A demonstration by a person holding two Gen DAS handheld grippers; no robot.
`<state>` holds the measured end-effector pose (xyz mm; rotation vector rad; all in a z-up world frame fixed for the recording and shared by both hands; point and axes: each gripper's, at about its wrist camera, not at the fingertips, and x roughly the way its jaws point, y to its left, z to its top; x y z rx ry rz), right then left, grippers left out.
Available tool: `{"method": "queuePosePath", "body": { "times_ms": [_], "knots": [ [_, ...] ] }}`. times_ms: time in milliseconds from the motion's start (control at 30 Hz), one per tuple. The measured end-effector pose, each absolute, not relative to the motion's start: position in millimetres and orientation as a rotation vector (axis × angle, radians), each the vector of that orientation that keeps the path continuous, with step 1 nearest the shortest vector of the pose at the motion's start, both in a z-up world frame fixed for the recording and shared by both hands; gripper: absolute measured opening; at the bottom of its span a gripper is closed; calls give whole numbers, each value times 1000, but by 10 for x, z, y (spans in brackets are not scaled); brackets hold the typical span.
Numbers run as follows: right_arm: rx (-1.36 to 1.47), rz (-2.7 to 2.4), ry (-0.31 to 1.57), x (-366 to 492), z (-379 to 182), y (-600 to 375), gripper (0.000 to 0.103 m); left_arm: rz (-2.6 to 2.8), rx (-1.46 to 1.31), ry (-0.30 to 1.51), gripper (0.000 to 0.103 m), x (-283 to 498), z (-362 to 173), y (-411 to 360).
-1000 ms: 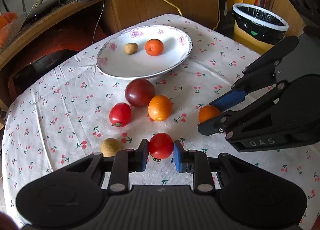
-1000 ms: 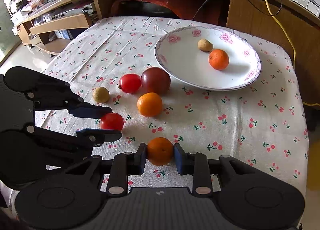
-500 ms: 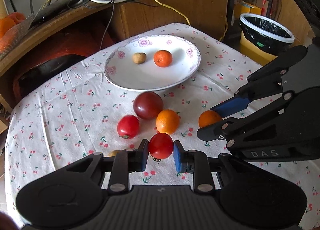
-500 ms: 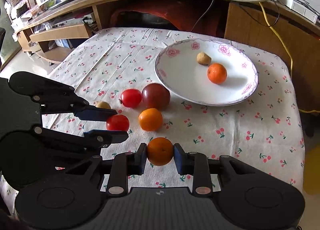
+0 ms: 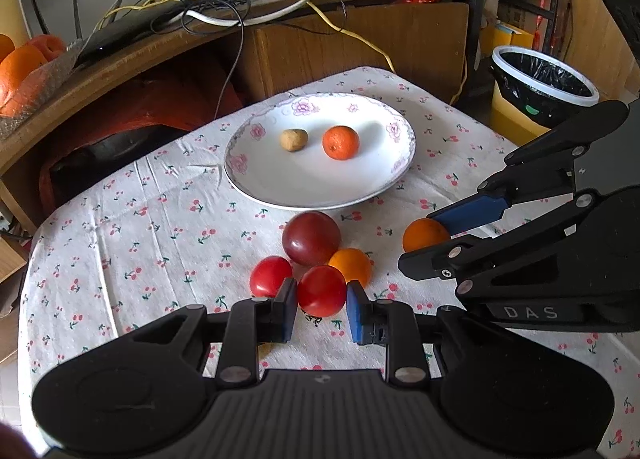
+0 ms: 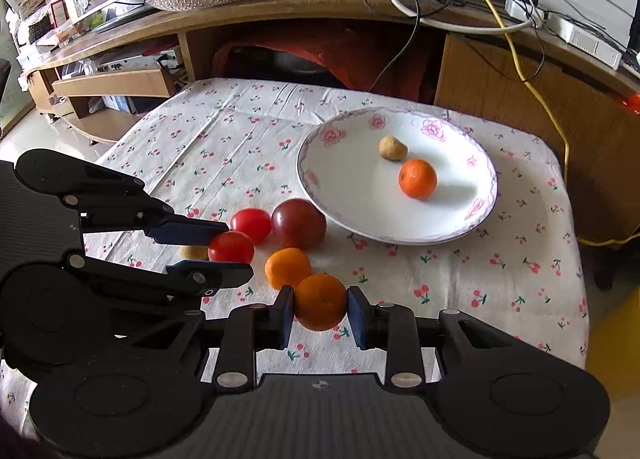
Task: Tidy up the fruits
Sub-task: 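Carry the orange into the bowl and open the right tool while the left tool carries the tomato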
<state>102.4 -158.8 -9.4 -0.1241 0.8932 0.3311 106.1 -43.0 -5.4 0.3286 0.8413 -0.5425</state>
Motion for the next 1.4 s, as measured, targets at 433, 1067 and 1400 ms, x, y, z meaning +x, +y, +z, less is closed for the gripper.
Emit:
{"method": "queuePosePath", "body": {
  "times_ms": [433, 1067, 1400],
  "knots": [
    [-138, 302, 845, 1132, -15, -1581, 26, -507, 327, 796, 34, 1156, 44, -441],
    [-96, 219, 807, 1514, -61, -1782, 26, -491, 321, 753, 34, 1591, -9, -657],
    [-110, 200, 797, 1649, -134, -1814, 26, -476, 322, 756, 34, 1726, -92, -719]
  ]
}}
